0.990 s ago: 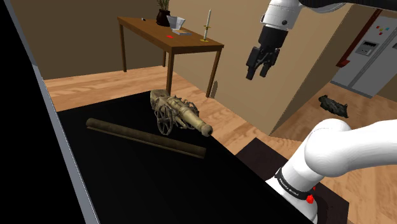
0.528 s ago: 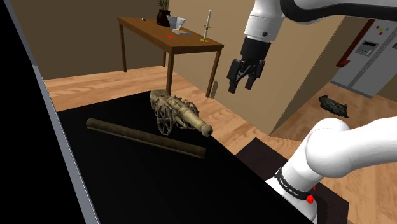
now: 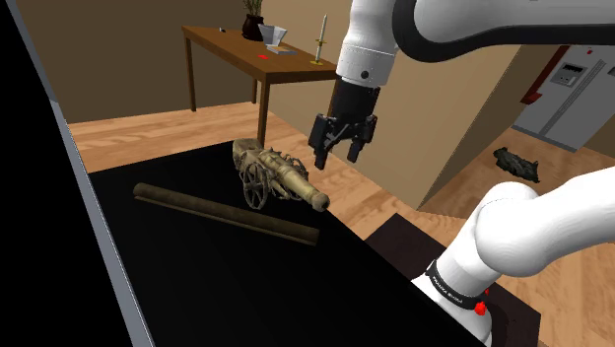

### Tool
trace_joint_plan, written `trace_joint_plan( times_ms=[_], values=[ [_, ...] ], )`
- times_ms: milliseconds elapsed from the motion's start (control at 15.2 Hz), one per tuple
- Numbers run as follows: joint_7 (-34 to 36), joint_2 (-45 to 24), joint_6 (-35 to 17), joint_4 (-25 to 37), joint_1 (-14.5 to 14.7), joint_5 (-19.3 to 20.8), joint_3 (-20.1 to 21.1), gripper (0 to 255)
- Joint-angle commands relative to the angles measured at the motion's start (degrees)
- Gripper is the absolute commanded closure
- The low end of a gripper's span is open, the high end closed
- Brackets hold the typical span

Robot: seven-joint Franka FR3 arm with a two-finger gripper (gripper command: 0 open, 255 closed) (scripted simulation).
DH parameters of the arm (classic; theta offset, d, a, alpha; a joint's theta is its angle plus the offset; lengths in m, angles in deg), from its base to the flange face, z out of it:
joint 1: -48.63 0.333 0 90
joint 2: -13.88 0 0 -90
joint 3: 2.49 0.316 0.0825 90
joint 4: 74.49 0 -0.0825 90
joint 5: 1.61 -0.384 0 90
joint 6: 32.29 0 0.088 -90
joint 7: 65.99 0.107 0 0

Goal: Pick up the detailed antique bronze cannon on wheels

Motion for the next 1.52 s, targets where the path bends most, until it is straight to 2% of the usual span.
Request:
trace_joint_plan(
  times_ms=[0, 198, 792, 858, 1452],
  values=[
    [2.6, -2.2, -2.2, 0.4, 0.5, -1.3, 2.4, 0],
    [6.4, -6.3, -5.3, 2.1, 1.0, -2.5, 5.7, 0],
    [5.7, -7.7, -11.3, -2.7, 1.2, -3.3, 6.9, 0],
    [5.7, -7.7, -11.4, -2.8, 1.2, -3.3, 7.0, 255],
    [5.7, -7.7, -11.3, -2.7, 1.2, -3.3, 6.9, 255]
  ],
)
